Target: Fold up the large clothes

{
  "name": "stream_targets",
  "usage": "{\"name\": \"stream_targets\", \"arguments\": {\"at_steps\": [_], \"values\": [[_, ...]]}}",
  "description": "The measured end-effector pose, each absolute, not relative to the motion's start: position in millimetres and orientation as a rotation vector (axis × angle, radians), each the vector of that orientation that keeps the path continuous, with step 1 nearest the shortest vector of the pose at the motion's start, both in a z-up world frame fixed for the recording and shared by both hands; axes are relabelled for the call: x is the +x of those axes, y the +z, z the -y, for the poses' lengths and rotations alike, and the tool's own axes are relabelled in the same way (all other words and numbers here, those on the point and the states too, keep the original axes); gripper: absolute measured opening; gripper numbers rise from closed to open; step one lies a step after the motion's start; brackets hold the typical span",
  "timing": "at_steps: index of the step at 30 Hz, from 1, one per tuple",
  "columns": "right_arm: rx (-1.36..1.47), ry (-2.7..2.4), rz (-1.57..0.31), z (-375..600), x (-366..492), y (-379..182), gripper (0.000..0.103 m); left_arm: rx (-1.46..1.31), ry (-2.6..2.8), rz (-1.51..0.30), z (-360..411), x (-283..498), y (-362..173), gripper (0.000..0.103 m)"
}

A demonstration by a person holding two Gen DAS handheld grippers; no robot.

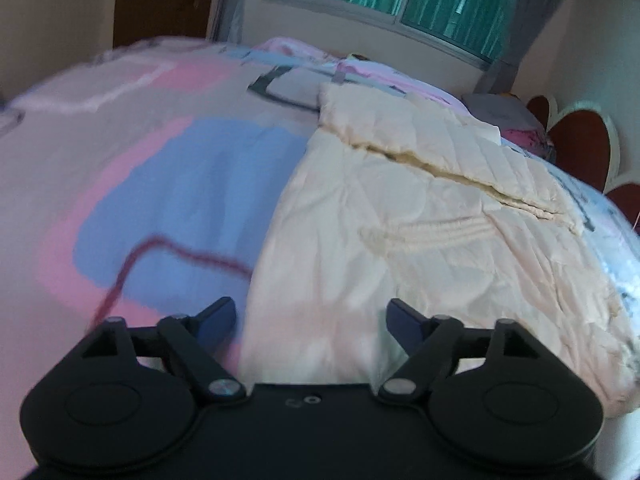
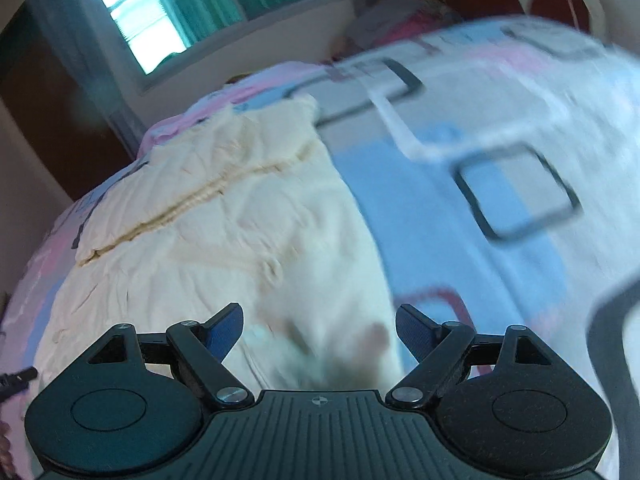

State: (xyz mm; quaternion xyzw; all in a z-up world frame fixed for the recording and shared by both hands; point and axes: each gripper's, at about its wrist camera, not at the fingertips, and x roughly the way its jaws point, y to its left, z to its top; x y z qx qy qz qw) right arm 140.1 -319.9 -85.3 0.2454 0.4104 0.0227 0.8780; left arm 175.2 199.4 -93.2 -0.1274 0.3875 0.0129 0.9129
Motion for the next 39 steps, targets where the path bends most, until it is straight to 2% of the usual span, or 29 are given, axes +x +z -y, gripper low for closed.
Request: {"name": "stream_targets", "arguments": {"at_steps": [5, 13, 16, 17, 18, 19, 20, 21, 22, 24, 26, 29, 34, 39], "values": [[0.613, 0.058, -0.885, 333, 118, -101, 0.083, -0.394, -0.004, -0.793, -213, 150, -96, 0.077], [0.748, 0.186, -0.897, 337, 115, -112, 0.083, -0.580, -0.093, -0.817, -222, 155, -113, 0.077], [0.791, 0.177, -0.887, 341, 121, -118, 0.083, -0.675, -0.138, -0.816, -225, 163, -117, 0.071], [0.817, 0.173, -0.886, 343, 122, -120, 0.073, -0.699, -0.155, -0.820, -225, 165, -119, 0.071], [0.831, 0.172, -0.895, 344, 125, -121, 0.053, -0.704, -0.166, -0.822, -224, 166, -121, 0.066], [0.839, 0.183, -0.918, 344, 130, -123, 0.041, -0.693, -0.171, -0.827, -222, 168, -122, 0.049], [0.845, 0.205, -0.940, 343, 132, -125, 0.020, -0.668, -0.181, -0.842, -219, 170, -122, 0.030], [0.831, 0.218, -0.942, 342, 131, -123, 0.016, -0.653, -0.196, -0.846, -217, 170, -121, 0.010], [0.826, 0.232, -0.924, 343, 130, -118, 0.014, -0.650, -0.206, -0.815, -216, 168, -117, 0.008], [0.879, 0.277, -0.852, 351, 123, -106, 0.013, -0.686, -0.227, -0.719, -220, 159, -106, 0.008], [0.888, 0.287, -0.815, 357, 120, -103, 0.013, -0.683, -0.189, -0.729, -222, 159, -106, 0.008], [0.850, 0.227, -0.976, 351, 133, -129, 0.013, -0.661, -0.117, -0.867, -219, 172, -129, 0.008], [0.903, 0.276, -0.851, 361, 124, -100, 0.013, -0.737, -0.125, -0.772, -222, 165, -112, 0.007], [0.868, 0.331, -0.769, 362, 133, -56, 0.013, -0.781, -0.161, -0.621, -221, 170, -72, 0.006]]}}
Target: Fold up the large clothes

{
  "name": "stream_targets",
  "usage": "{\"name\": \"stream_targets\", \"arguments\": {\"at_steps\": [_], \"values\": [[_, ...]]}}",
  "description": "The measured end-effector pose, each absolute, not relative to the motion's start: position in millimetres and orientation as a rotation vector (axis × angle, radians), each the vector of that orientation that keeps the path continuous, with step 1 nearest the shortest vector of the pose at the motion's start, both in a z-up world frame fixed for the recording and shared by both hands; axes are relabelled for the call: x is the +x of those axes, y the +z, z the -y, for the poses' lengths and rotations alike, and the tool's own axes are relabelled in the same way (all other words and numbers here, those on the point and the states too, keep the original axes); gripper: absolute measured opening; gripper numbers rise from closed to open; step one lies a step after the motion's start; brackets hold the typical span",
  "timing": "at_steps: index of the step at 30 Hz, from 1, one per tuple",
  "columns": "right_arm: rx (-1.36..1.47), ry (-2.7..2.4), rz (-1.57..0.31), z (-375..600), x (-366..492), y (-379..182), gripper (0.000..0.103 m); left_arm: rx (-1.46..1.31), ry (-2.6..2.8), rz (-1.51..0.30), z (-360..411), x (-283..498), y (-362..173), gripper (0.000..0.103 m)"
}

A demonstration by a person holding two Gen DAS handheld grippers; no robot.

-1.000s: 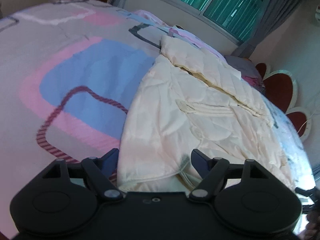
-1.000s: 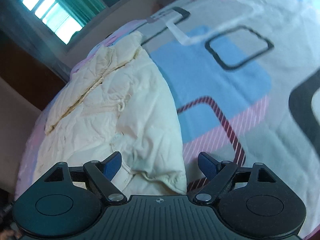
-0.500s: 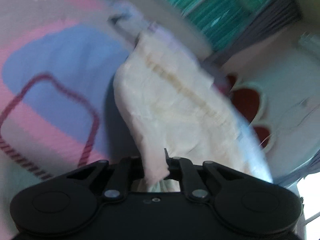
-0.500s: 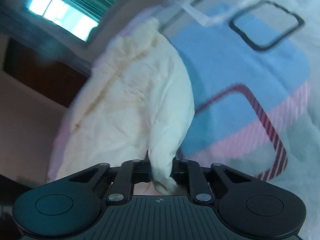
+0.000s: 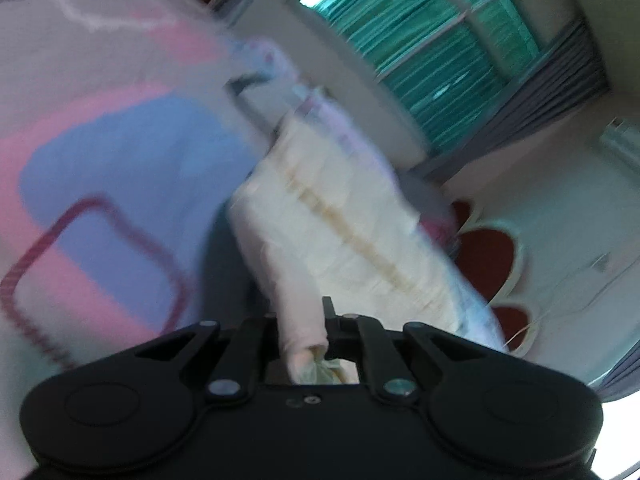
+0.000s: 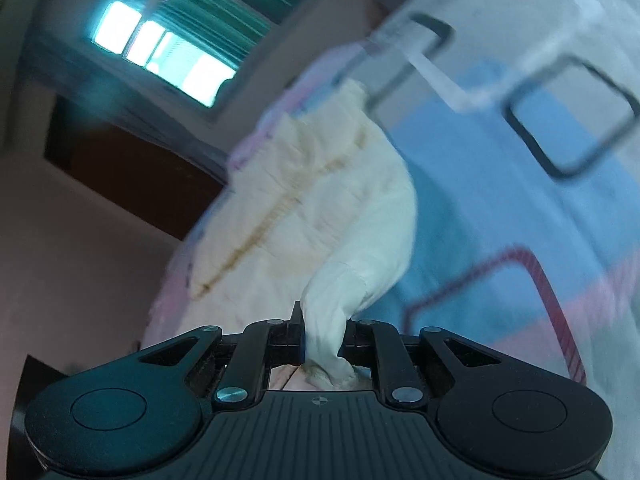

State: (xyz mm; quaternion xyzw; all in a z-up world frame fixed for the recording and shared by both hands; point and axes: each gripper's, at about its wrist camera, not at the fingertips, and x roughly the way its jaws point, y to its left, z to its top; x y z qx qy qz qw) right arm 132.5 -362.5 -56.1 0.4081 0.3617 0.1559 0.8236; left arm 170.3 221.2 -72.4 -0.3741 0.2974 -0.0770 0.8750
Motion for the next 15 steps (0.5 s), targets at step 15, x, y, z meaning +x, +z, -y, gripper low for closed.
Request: {"name": "stream_targets", "arguments": {"at_steps": [15], "values": [[0.860, 0.358, -0.588, 358, 350, 41, 0.013, -0.731, -0.271, -0.395, -212, 363, 26, 0.007]]}}
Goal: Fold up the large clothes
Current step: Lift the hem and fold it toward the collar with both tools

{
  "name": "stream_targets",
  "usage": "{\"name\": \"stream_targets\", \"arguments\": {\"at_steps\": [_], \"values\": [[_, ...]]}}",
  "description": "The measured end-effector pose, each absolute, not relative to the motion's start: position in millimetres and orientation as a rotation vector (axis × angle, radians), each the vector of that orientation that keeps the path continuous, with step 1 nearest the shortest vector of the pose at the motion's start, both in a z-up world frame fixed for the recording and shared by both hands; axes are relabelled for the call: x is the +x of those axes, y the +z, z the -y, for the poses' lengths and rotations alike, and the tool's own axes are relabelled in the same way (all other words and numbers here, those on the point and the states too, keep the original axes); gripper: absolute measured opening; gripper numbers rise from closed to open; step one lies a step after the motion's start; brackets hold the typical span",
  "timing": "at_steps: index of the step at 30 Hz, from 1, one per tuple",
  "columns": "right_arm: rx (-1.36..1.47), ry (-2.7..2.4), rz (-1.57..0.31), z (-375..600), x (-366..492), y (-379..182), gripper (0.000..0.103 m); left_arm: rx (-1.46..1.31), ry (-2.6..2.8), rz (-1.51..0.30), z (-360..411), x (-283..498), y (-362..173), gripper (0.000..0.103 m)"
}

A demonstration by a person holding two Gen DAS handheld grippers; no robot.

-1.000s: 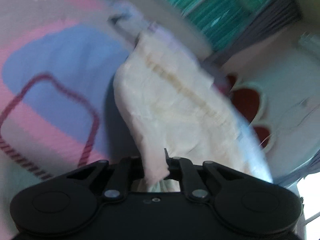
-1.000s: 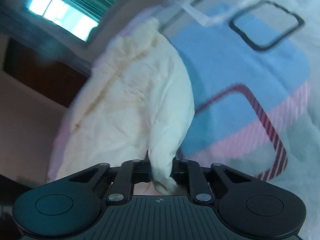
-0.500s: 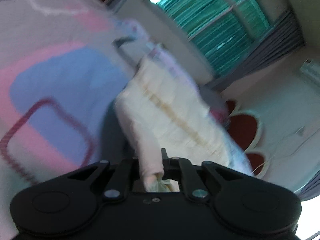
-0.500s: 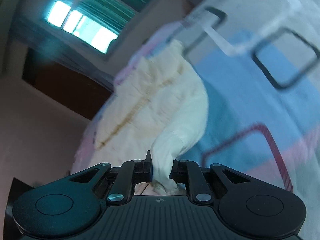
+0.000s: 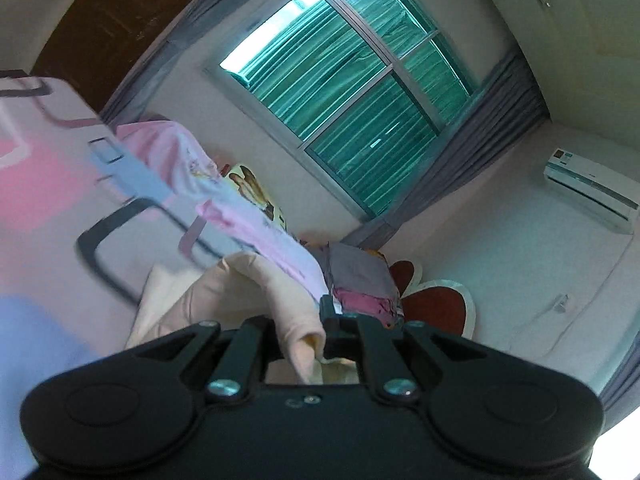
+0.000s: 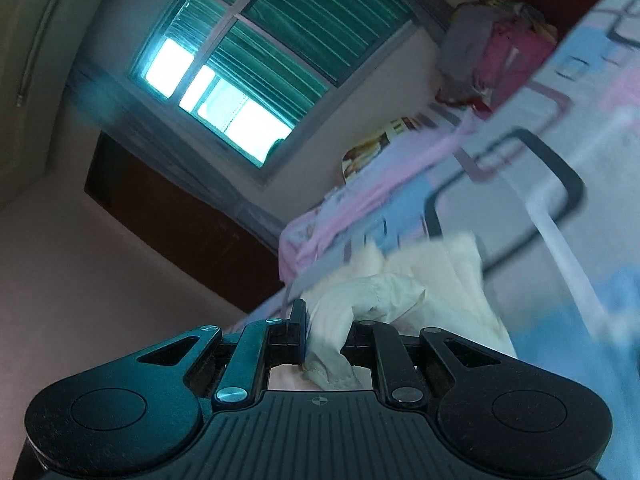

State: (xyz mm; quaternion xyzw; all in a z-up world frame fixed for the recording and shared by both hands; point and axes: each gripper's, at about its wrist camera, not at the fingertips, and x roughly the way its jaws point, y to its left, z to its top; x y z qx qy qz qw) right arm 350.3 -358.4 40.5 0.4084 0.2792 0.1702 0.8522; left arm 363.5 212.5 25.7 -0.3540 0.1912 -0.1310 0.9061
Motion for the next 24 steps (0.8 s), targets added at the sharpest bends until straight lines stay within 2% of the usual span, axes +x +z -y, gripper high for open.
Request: {"name": "stream_targets", "arguments": {"at_steps": [7, 8, 9, 10, 11, 12, 13, 18, 22, 23, 24], "values": [[0.855, 0.313, -0.657, 352, 486, 6, 0.014, -0.704, -0.259, -0.503, -223, 493, 0, 0.009], [0.840, 0.312, -0.664, 351, 505, -2, 0.034, -0.703, -0.249, -0.527, -227, 513, -9, 0.012], [0.839, 0.281, -0.671, 351, 518, -8, 0.083, -0.716, -0.238, -0.534, -230, 525, -16, 0.022], [0.822, 0.228, -0.642, 353, 522, -10, 0.098, -0.737, -0.219, -0.532, -237, 534, -23, 0.039], [0.770, 0.191, -0.599, 353, 524, -12, 0.102, -0.744, -0.187, -0.512, -243, 538, -28, 0.049], [0.720, 0.166, -0.596, 352, 527, -13, 0.102, -0.734, -0.144, -0.482, -249, 541, -30, 0.069], [0.703, 0.167, -0.613, 353, 532, -19, 0.101, -0.716, -0.111, -0.470, -252, 543, -31, 0.079], [0.567, 0.171, -0.705, 348, 549, -49, 0.101, -0.592, -0.133, -0.579, -264, 562, -49, 0.079], [0.514, 0.179, -0.792, 339, 566, -78, 0.097, -0.451, -0.151, -0.736, -257, 590, -72, 0.073], [0.501, 0.179, -0.819, 336, 571, -86, 0.091, -0.415, -0.141, -0.768, -256, 595, -78, 0.069], [0.488, 0.181, -0.845, 335, 575, -93, 0.079, -0.388, -0.143, -0.795, -255, 597, -83, 0.066]]}}
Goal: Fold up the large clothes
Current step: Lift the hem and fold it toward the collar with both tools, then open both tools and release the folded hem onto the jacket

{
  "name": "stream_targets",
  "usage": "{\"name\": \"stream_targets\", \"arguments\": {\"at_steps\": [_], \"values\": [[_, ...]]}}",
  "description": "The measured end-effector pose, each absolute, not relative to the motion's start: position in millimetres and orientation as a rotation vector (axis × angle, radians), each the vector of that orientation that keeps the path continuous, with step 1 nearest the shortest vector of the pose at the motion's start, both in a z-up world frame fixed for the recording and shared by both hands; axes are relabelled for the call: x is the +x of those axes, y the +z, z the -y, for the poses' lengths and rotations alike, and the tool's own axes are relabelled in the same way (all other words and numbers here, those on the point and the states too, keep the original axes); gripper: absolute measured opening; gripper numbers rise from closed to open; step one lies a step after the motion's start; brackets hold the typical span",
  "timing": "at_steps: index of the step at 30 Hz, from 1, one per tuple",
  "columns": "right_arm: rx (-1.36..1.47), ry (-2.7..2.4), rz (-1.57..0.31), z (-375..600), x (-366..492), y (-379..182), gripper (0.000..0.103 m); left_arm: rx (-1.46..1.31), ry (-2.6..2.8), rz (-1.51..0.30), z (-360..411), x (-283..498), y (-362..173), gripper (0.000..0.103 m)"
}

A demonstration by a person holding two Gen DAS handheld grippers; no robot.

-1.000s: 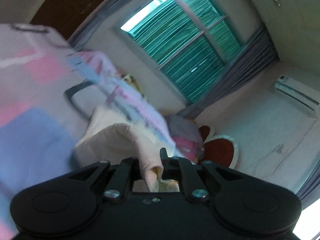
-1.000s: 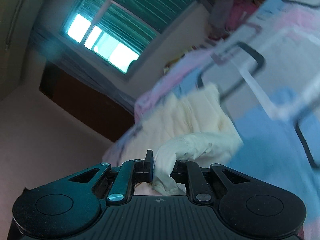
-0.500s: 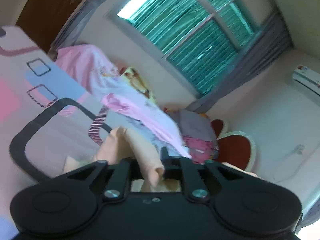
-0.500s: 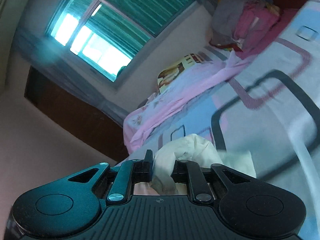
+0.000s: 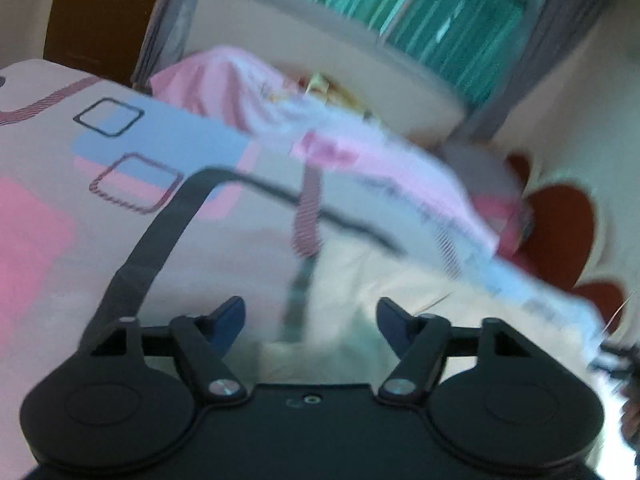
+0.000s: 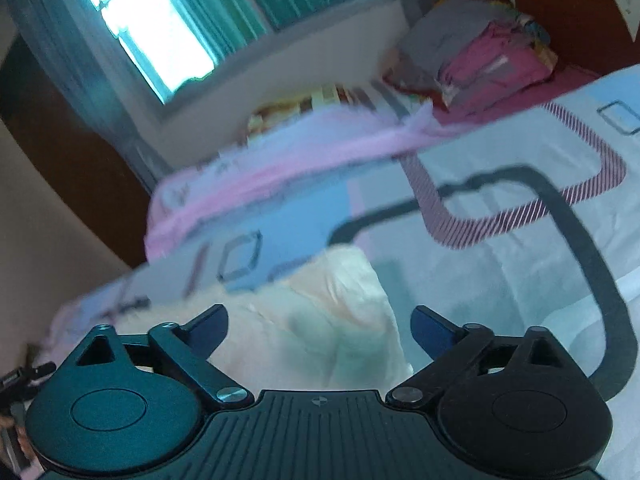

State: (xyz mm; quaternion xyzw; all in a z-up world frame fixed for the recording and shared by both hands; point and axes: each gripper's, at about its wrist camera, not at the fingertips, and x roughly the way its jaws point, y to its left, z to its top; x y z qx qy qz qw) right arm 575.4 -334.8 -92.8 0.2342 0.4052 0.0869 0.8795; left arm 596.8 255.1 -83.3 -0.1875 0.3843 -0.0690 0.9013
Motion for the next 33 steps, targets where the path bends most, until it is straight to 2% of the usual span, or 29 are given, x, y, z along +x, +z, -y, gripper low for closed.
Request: {"name": "stream_targets", "arguments": {"at_steps": [1, 2, 3, 4, 5, 6, 13, 14, 16, 17, 19, 24, 26, 27, 28, 29, 30, 31, 33], "values": [[0.468, 0.177, -0.873, 332, 580, -99, 0.072, -0.375, -0.154, -0.813, -254, 600, -91, 0.058], [0.451, 0.170, -0.894, 329, 583, -104, 0.059, -0.370, -0.166, -0.827, -253, 602, -95, 0.054], [0.441, 0.175, -0.908, 327, 584, -109, 0.049, -0.372, -0.185, -0.832, -251, 603, -98, 0.042], [0.424, 0.177, -0.910, 325, 584, -112, 0.044, -0.371, -0.199, -0.832, -250, 605, -101, 0.018], [0.387, 0.154, -0.906, 322, 583, -113, 0.033, -0.359, -0.210, -0.829, -246, 604, -102, 0.011], [0.356, 0.124, -0.908, 321, 582, -116, 0.029, -0.338, -0.194, -0.817, -243, 604, -103, 0.010], [0.334, 0.066, -0.945, 321, 575, -130, 0.029, -0.258, -0.133, -0.813, -229, 601, -110, 0.008], [0.338, 0.059, -0.938, 322, 573, -128, 0.030, -0.252, -0.134, -0.810, -230, 599, -108, 0.010], [0.332, 0.035, -0.905, 323, 567, -116, 0.035, -0.246, -0.103, -0.797, -232, 593, -99, 0.030], [0.322, 0.033, -0.875, 323, 560, -107, 0.050, -0.240, -0.094, -0.773, -233, 587, -92, 0.031], [0.290, 0.053, -0.808, 318, 543, -87, 0.070, -0.227, -0.091, -0.704, -231, 568, -73, 0.033], [0.183, 0.220, -0.703, 267, 517, -52, 0.069, -0.172, -0.237, -0.622, -168, 532, -39, 0.034], [0.133, 0.287, -0.680, 229, 516, -46, 0.069, -0.124, -0.294, -0.638, -127, 534, -39, 0.038], [0.106, 0.307, -0.675, 213, 517, -46, 0.069, -0.104, -0.315, -0.648, -107, 538, -41, 0.044], [0.075, 0.327, -0.673, 194, 520, -47, 0.069, -0.082, -0.328, -0.651, -89, 542, -44, 0.056], [0.057, 0.339, -0.681, 181, 525, -50, 0.069, -0.063, -0.339, -0.660, -70, 548, -47, 0.063], [0.044, 0.346, -0.700, 168, 530, -56, 0.069, -0.050, -0.353, -0.674, -56, 553, -51, 0.075], [0.022, 0.336, -0.735, 157, 536, -67, 0.069, -0.031, -0.364, -0.689, -44, 557, -57, 0.079], [-0.050, 0.285, -0.825, 144, 548, -93, 0.069, 0.043, -0.352, -0.728, -24, 566, -73, 0.079]]}}
